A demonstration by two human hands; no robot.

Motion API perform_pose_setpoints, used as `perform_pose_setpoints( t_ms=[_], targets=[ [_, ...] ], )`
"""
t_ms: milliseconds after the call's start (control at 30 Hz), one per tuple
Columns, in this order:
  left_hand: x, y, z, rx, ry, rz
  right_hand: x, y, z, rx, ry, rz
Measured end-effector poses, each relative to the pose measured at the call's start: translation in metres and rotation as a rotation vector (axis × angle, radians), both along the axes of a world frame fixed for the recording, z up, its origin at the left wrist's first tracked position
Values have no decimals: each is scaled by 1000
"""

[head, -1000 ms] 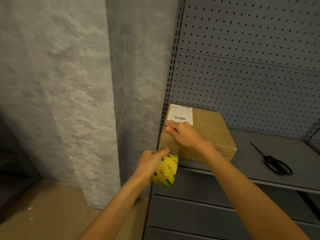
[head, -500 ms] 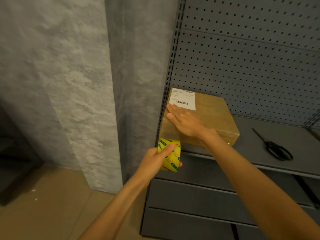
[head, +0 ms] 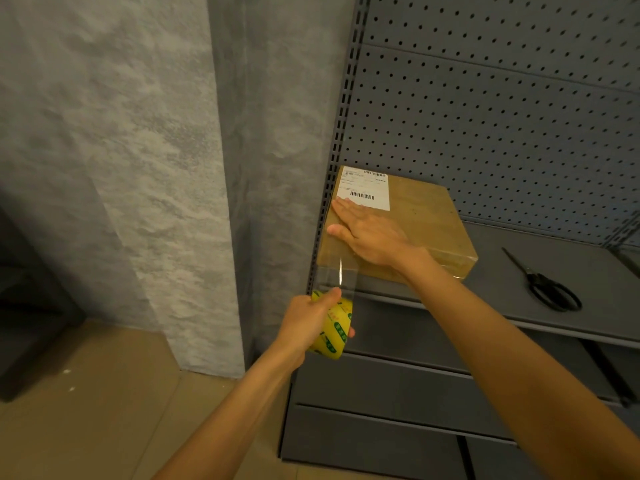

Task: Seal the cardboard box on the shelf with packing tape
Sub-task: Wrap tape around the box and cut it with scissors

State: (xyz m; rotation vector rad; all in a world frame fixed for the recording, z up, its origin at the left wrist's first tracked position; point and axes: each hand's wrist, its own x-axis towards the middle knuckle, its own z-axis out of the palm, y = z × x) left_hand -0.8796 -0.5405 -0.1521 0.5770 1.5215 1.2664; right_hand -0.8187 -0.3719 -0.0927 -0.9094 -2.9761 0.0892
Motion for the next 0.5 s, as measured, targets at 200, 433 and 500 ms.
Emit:
perform_pose_setpoints(
  t_ms=[200,433,500],
  targets=[
    [5,2,-3,-25,12,0,5,0,1,0,-18,29],
    [32,17,-12,-9,15,-53,39,11,4,-18,-12,-8],
    [44,26,-15,-1,30,-82,57,16,4,-28,-12,-48]
  ],
)
